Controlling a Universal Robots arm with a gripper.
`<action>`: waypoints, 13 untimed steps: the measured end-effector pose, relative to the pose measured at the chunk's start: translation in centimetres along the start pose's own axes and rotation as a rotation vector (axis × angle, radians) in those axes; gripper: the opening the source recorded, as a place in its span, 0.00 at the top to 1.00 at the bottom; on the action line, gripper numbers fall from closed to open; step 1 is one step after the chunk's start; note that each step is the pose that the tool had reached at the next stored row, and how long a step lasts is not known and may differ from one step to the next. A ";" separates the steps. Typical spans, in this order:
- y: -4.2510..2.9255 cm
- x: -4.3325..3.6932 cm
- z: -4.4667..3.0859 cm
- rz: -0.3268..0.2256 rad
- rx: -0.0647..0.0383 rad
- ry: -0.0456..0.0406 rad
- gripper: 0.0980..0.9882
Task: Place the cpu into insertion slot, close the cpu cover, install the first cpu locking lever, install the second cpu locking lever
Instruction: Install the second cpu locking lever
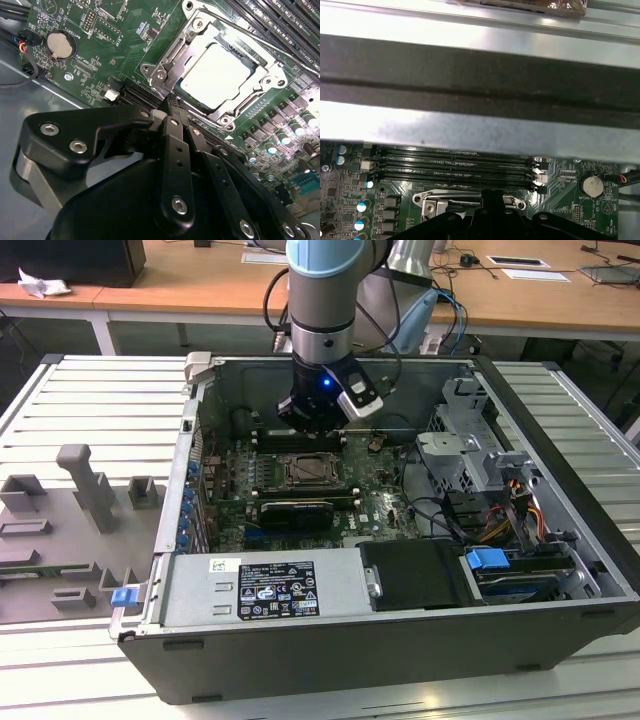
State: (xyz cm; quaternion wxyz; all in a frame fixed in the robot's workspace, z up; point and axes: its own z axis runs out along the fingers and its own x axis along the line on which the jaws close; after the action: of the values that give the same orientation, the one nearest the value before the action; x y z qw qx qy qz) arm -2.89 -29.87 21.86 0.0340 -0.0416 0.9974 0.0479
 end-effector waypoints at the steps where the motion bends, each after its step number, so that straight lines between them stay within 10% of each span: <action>1: -0.04 0.00 -0.01 0.000 0.000 0.0000 0.99; 13: -0.83 0.07 -0.10 0.000 0.000 0.0000 0.99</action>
State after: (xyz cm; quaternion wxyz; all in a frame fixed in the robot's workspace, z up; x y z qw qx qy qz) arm -2.88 -30.71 21.88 0.0340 -0.0417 0.9974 0.0478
